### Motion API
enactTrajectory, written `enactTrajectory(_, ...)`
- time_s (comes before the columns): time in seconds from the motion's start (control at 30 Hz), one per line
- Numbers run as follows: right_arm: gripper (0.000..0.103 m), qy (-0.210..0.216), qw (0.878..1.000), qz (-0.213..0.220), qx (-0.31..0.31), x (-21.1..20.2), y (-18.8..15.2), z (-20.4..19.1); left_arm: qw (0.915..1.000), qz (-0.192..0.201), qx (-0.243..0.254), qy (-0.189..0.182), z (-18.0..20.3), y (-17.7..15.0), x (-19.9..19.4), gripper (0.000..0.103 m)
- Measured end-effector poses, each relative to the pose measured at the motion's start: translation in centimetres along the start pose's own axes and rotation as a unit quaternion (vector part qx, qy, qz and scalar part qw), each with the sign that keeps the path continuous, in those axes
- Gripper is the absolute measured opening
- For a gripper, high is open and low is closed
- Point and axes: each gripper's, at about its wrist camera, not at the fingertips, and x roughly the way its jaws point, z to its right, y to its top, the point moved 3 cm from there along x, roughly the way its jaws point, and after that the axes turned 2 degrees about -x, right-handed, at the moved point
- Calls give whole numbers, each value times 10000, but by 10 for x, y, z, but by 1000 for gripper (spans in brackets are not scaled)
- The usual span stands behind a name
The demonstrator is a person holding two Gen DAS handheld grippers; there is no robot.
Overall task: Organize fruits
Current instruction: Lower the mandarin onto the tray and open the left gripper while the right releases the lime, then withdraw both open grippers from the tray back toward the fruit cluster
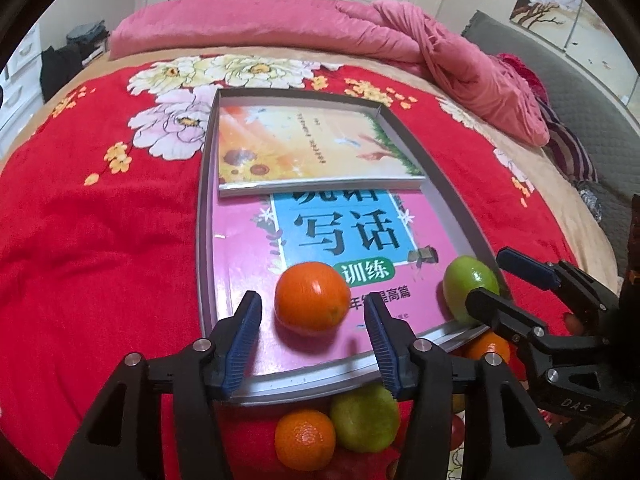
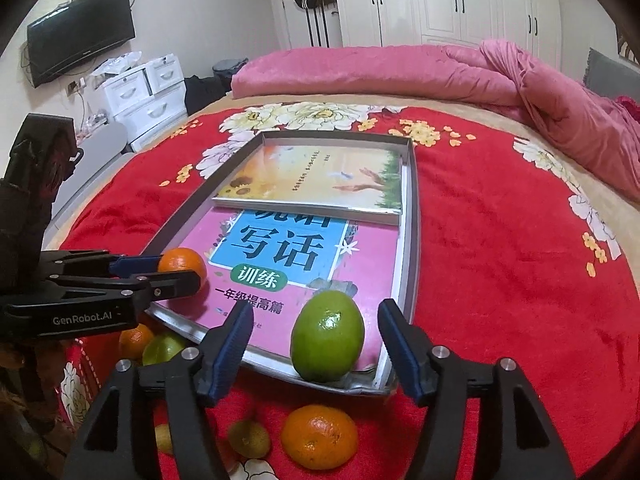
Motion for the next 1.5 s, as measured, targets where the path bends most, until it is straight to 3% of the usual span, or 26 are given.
enactTrajectory(0.37, 69, 6, 9998, 181, 92, -10, 4, 4, 9995, 279, -118, -119, -3, 6, -19, 58)
enactTrajectory(0.5, 75, -4, 9996, 245, 143, -14, 4, 6, 9991, 366, -167, -162, -5, 7, -28, 59)
enactTrajectory(0.6, 77, -13, 9994, 295, 164, -17, 6, 7, 9986, 447, -214, -203, -7, 9, -34, 75)
enactTrajectory(1.03, 88, -49, 9982, 492, 345, -29, 8, 13, 9964, 655, -433, -303, -20, 11, -61, 75)
enactTrajectory(1.4, 93, -38, 9972, 634, 391, -47, 10, 16, 9966, 550, -456, -399, -23, 3, -71, 75)
enactTrajectory(1.5, 94, -18, 9971, 608, 451, -52, 9, 17, 9970, 485, -471, -386, -24, 0, -71, 80)
